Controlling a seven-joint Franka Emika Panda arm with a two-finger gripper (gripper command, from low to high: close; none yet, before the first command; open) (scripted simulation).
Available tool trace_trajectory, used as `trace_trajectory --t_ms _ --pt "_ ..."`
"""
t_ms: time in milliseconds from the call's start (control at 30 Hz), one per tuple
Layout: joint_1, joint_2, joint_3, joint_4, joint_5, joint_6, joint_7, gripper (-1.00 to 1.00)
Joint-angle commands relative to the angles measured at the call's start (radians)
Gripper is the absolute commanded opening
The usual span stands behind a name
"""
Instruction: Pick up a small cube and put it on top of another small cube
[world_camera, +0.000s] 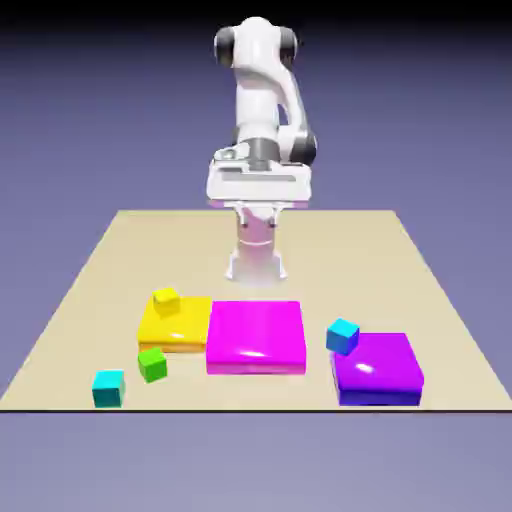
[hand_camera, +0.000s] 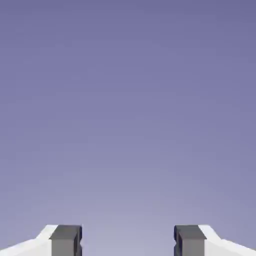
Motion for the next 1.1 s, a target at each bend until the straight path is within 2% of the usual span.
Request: trace_trajectory --t_ms 0,900,1067 --pt "0.007 0.032 -0.022 0.015 0.014 -0.014 -0.044 0.00" --pt "0.188 0.897 -0.618 0.406 0.403 -0.385 -1.218 0.00" --pt "0.102 1.005 -0.513 0.438 0.508 -0.317 -1.300 0.00"
